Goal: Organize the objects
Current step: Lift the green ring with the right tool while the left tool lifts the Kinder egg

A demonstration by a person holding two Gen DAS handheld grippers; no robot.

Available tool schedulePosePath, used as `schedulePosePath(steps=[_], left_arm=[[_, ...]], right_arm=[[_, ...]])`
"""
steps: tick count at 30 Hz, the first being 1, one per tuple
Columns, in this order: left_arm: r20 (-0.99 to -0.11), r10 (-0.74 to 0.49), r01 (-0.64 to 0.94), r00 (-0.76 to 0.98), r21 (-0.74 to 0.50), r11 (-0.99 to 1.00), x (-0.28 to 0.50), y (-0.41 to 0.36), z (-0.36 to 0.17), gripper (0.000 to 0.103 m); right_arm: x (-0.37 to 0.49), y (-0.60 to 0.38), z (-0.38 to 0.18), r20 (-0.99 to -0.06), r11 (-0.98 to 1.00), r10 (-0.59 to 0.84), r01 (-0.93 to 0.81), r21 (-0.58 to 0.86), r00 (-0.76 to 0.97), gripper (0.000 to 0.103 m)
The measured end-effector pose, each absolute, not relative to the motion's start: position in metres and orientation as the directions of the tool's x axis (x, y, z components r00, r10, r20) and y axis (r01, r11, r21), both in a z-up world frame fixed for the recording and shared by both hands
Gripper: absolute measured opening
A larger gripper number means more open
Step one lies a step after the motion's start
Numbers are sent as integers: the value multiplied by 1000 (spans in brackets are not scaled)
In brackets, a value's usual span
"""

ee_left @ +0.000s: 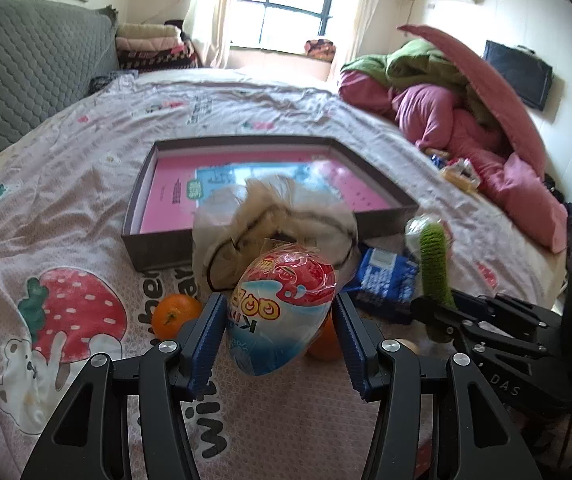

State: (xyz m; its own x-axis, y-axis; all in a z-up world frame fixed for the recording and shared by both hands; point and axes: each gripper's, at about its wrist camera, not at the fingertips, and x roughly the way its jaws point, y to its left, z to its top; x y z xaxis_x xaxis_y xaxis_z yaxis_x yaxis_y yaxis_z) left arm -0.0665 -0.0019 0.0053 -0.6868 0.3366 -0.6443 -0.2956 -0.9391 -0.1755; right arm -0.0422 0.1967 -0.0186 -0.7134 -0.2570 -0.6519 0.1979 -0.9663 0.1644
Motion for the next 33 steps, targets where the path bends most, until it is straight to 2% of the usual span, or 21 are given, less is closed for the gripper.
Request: schedulePosePath(steps=[8,33], left_arm=[[-619,349,-306,-703,-180,-935,-56,-3,14,56],[-557,279,-249,-782,-132,-960,-43,0,36,56]], right_arm=[[-35,196,-10,-618,-966,-259,207,156,-742,28],[-24,170,26,-518,-965,-236,262,25,-822,28]])
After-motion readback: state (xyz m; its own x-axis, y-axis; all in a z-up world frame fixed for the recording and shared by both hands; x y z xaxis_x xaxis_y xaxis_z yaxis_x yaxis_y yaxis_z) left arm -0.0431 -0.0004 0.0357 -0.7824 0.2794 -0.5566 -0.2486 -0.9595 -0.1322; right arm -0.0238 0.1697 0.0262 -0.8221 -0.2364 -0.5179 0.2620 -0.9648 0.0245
